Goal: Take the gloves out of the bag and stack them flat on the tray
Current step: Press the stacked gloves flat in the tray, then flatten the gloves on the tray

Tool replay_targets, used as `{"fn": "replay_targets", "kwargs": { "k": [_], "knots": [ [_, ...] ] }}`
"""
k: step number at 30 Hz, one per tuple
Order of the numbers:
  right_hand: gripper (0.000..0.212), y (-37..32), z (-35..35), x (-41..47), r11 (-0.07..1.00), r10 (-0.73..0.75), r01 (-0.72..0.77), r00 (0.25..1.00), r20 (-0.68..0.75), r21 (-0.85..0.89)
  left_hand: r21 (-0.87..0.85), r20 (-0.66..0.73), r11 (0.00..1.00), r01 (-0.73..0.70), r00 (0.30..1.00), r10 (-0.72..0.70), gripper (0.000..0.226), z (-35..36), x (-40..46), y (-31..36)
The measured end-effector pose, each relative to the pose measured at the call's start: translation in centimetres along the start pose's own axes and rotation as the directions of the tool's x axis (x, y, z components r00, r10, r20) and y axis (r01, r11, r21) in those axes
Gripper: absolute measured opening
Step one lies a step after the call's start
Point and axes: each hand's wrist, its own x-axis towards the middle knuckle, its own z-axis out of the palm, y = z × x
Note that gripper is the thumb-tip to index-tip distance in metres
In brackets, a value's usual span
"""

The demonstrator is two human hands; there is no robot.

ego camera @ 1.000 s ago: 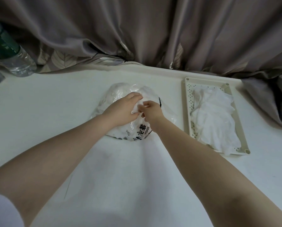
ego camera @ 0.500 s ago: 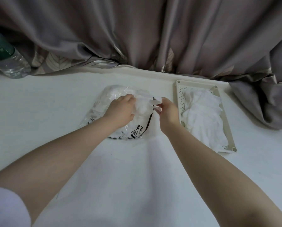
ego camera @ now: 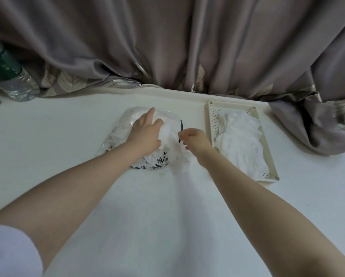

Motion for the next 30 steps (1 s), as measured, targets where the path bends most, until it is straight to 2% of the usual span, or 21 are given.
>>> {"fn": "replay_targets", "kwargs": {
  "k": [2, 3, 5, 7, 9, 13, 16, 18, 20, 22, 23, 25, 26, 28, 30],
  "knots": [
    [0.029, 0.3, 1.0, 0.3, 0.965, -0.043, 0.065, 0.995, 0.09, -0.256, -0.007, -0.075, 0.994, -0.107, 0.991, 0.107, 0.061, -0.1, -0.2, 0.0],
    [0.035, 0.2, 1.5, 0.5, 0.926, -0.009, 0.055, 0.992, 0.124, -0.374, 0.002, -0.07, 0.989, -0.147, 0.987, 0.147, 0.064, 0.0, -0.3, -0.1],
    [0.034, 0.4, 2.0, 1.0, 0.816, 0.044, 0.035, 0.992, 0.122, -0.576, 0.053, -0.011, 0.981, -0.186, 0.982, 0.187, 0.062, 0.2, -0.5, -0.4],
    [0.033, 0.8, 2.1, 1.8, 0.802, 0.023, 0.007, 0.999, 0.043, -0.597, 0.122, 0.034, 0.976, -0.183, 0.983, 0.18, 0.053, 0.5, -0.2, -0.4],
    [0.035, 0.8, 1.8, 2.0, 0.866, -0.035, 0.032, 0.999, 0.004, -0.499, 0.152, 0.05, 0.978, -0.144, 0.989, 0.138, 0.047, 0.7, 0.2, -0.5],
    [0.026, 0.7, -0.1, 1.8, 0.95, -0.115, 0.102, 0.993, -0.027, -0.294, 0.129, 0.051, 0.99, -0.064, 0.997, 0.058, 0.043, 1.3, 1.1, -0.7],
    [0.029, 0.5, -1.3, 1.4, 0.994, -0.019, 0.033, 0.99, -0.138, 0.102, 0.115, 0.009, 0.991, -0.074, 0.997, 0.074, 0.04, 1.6, 1.5, -0.4],
    [0.028, 0.2, -2.3, 1.0, 0.901, 0.118, -0.058, 0.986, -0.114, 0.43, 0.137, 0.016, 0.988, -0.063, 0.998, 0.062, 0.031, 1.6, 1.3, -0.2],
    [0.03, 0.0, -3.3, 0.7, 0.675, 0.206, -0.119, 0.978, -0.031, 0.728, 0.183, 0.028, 0.983, -0.023, 0.999, 0.018, 0.03, 1.5, 1.0, -0.4],
    [0.032, 0.0, -4.2, 0.7, 0.428, 0.226, -0.139, 0.973, 0.043, 0.893, 0.218, 0.063, 0.975, 0.047, 0.996, -0.062, 0.031, 1.2, 0.8, -0.6],
    [0.034, -0.1, -4.5, 0.5, 0.353, 0.225, -0.143, 0.972, 0.064, 0.924, 0.221, 0.083, 0.972, 0.082, 0.991, -0.103, 0.031, 1.0, 0.6, -0.6],
    [0.033, -0.5, -4.9, -0.1, 0.323, 0.194, -0.148, 0.977, 0.088, 0.935, 0.179, 0.074, 0.977, 0.112, 0.989, -0.127, 0.031, 0.6, 0.4, -0.3],
    [0.031, -0.6, -5.0, -0.5, 0.353, 0.155, -0.154, 0.982, 0.104, 0.923, 0.135, 0.025, 0.987, 0.092, 0.995, -0.096, 0.033, 0.4, 0.3, 0.0],
    [0.021, -0.9, -4.9, -1.3, 0.415, 0.052, -0.166, 0.986, 0.158, 0.895, -0.023, -0.103, 0.999, -0.043, 0.994, 0.041, 0.044, -0.1, 0.1, 0.8],
    [0.017, -1.2, -4.7, -1.9, 0.408, 0.02, -0.211, 0.975, 0.223, 0.888, -0.287, -0.101, 0.936, -0.204, 0.978, 0.182, 0.063, -1.0, -0.7, 2.2]
  ]
}}
